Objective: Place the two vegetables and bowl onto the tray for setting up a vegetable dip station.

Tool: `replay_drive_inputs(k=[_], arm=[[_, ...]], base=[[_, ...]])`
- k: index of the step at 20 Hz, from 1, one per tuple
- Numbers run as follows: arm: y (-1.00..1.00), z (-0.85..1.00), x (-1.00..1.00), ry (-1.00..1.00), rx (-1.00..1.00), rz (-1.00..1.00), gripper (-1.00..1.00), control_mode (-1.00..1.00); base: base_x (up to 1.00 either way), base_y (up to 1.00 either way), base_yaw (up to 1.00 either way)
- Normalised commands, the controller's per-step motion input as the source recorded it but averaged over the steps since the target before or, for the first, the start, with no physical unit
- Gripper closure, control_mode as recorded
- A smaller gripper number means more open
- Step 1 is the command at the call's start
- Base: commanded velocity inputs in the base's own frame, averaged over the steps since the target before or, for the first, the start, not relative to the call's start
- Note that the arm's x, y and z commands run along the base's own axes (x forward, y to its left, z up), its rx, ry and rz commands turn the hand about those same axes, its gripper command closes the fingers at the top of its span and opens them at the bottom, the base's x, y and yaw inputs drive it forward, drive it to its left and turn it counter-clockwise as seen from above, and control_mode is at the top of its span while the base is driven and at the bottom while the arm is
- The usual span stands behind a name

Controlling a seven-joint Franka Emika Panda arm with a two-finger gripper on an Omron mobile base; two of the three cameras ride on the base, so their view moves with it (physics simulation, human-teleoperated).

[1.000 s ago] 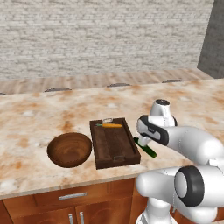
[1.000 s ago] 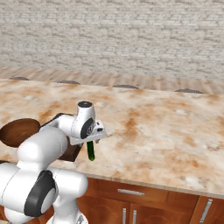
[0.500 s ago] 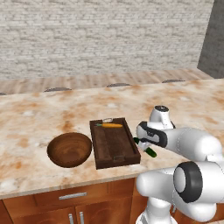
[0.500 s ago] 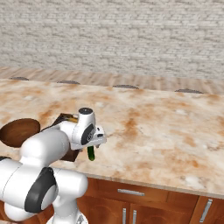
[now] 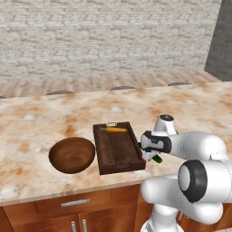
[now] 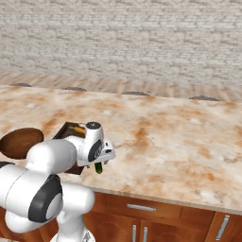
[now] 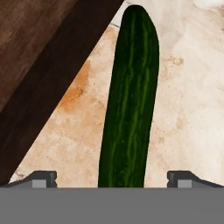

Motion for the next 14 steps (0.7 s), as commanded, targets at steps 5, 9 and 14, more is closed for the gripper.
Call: replay_drive_inputs(k=[5, 9, 14], arm=[[0.0, -0.1, 0.0, 0.02, 0.0, 0.0, -1.0, -1.0], [0.0, -0.02, 0.0, 0.01, 0.0, 0.0, -1.0, -1.0], [-0.07, 0.0, 0.0, 0.0, 0.0, 0.0, -1.0, -1.0]], base=[[0.0, 0.0, 0.0], [0.0, 0.0, 0.0], [0.0, 0.0, 0.0]])
